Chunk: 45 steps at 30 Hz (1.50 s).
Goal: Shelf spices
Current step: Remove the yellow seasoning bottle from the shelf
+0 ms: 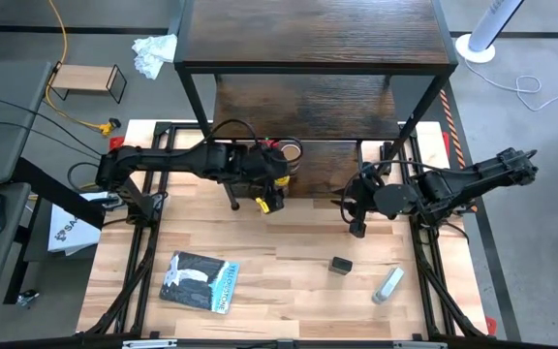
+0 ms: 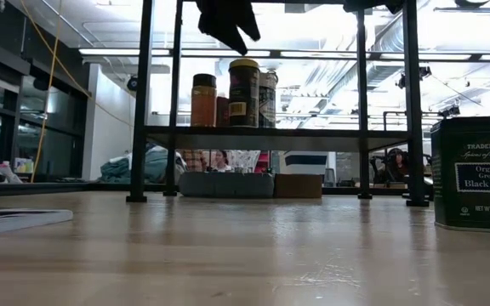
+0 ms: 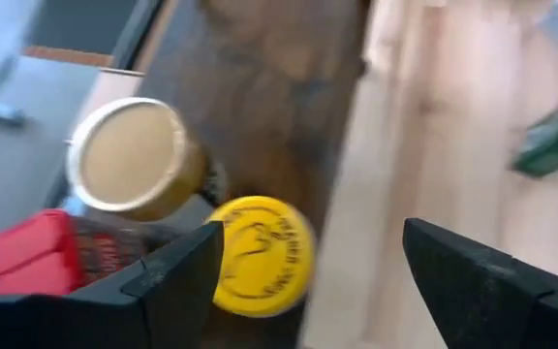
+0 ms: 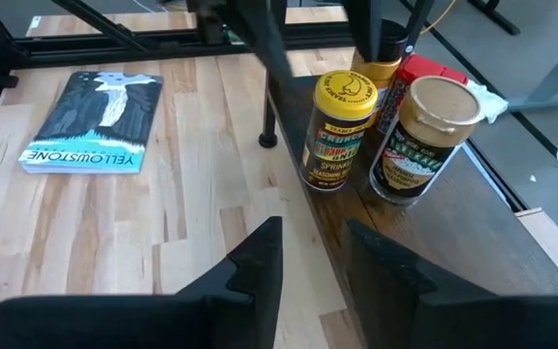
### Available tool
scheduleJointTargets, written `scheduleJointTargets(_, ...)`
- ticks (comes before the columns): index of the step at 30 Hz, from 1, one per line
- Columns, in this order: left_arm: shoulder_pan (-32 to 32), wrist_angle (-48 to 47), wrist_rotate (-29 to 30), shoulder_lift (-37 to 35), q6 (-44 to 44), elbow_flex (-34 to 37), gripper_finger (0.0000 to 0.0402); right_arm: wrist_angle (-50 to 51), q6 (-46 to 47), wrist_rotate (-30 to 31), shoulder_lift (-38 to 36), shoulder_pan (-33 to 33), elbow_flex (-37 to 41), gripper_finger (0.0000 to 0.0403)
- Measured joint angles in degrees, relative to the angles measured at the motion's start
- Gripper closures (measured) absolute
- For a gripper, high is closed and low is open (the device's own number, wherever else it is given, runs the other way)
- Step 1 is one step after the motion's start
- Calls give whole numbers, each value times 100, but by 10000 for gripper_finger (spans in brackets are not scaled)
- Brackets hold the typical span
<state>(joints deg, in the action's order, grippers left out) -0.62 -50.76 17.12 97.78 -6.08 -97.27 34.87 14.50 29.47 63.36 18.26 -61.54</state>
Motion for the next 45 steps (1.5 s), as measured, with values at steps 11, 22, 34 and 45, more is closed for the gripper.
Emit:
scheduleJointTargets(11,503,-236,1116,8,-698,0,77,0,0,31,2,-2,0,296)
scheduleJointTargets(22,1448,208,3098,19,-4357,688,77,2,0,213,-1,-2,0,297)
scheduleJointTargets(34,1671,2266,3828,19,-5676,2366,77,2,0,208,2,0,-2,297)
scheduleJointTargets(45,1412,3535,4050,16,-4994,2926,77,2,-2,171,-1,-2,-2,297)
